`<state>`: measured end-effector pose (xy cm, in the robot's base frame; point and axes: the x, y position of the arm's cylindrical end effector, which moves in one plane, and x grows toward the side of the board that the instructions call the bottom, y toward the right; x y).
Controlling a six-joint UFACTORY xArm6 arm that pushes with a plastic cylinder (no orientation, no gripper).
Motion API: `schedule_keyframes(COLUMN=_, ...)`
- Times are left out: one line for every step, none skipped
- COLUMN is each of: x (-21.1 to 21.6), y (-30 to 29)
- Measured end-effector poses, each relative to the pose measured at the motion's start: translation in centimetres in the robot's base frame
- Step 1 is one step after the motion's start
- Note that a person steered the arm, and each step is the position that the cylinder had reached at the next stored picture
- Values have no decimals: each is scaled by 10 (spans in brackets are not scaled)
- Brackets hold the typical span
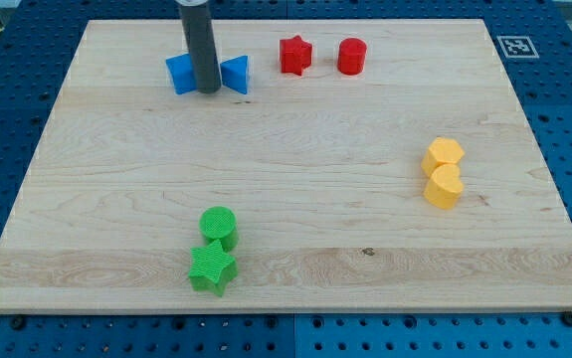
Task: Push the blue cube right and up a bit
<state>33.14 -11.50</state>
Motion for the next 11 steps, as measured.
schedule_keyframes(x=0, y=5)
schedule_keyframes(x=5, y=39)
schedule_keyframes(x=5, y=47)
schedule_keyframes(x=7, y=47)
schedule_keyframes(x=20, y=53)
schedule_keyframes(x=22, y=55)
schedule_keyframes(x=21, y=55)
schedule_keyframes(x=16, y=58)
schedule_keyframes(x=7, y=60)
schedule_keyframes(x=-1, y=60)
schedule_keyframes(x=-11, y=60)
